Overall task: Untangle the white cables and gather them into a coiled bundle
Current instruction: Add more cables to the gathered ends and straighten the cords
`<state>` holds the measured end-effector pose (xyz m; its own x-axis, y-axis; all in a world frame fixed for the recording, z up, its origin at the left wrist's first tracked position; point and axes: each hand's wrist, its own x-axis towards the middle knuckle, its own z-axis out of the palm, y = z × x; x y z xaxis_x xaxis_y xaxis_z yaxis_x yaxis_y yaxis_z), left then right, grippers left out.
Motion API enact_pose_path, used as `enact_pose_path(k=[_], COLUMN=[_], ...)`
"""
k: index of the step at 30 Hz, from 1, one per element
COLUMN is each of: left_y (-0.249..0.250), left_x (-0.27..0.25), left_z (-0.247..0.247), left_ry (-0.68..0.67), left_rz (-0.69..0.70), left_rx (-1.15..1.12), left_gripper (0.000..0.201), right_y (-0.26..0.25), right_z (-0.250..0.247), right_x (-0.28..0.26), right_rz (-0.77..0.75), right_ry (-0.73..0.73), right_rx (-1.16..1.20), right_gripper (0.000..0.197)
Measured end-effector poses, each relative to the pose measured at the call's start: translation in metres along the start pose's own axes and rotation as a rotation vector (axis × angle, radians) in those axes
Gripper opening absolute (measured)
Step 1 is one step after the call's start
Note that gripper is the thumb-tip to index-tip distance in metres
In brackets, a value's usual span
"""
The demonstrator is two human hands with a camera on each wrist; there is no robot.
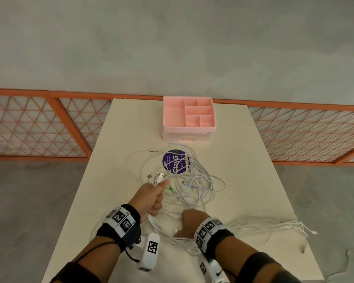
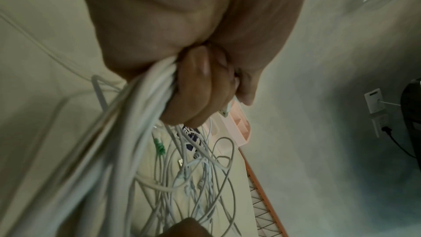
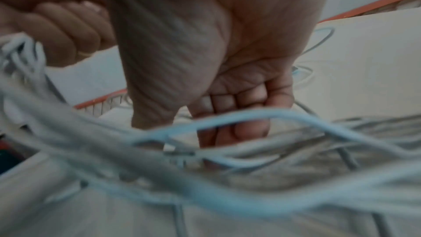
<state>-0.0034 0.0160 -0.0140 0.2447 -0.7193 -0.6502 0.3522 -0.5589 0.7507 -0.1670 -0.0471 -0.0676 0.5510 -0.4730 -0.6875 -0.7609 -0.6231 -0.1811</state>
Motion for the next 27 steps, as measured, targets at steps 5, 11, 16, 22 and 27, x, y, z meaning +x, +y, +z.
enact_pose_path(k=[5,11,16,22,27], left_y=[0.002,0.016,0.029,0.033,0.036], left_x=[0.0,0.007,0.01,0.009,0.006], left_z=[0.003,0.009,0.019,0.037,0.051], left_ry=[-0.018,0.01,0.038,-0.011,-0.043], left_rz=[0.006,0.065,0.106,0.164,0.199], left_rx=[0.035,0.003,-0.033,-0.019,-0.088], left_gripper=[0.047,0.046,0.053,0.052,0.049], right_y=[-0.006,0.016,0.032,0.018,0.002], right_z=[0.017,-0.021,-0.085,-0.134,-0.123], right_x=[0.004,-0.004,-0.025,-0.037,-0.029], right_rz=[-0.008,-0.127,-0.166,-0.276,-0.236], right_ry=[0.011,0.088,0.344,0.627,0.675], right_rx=[-0.019,0.225,0.943,1.383,1.178], right_gripper=[0.053,0.021,0.021,0.018,0.018])
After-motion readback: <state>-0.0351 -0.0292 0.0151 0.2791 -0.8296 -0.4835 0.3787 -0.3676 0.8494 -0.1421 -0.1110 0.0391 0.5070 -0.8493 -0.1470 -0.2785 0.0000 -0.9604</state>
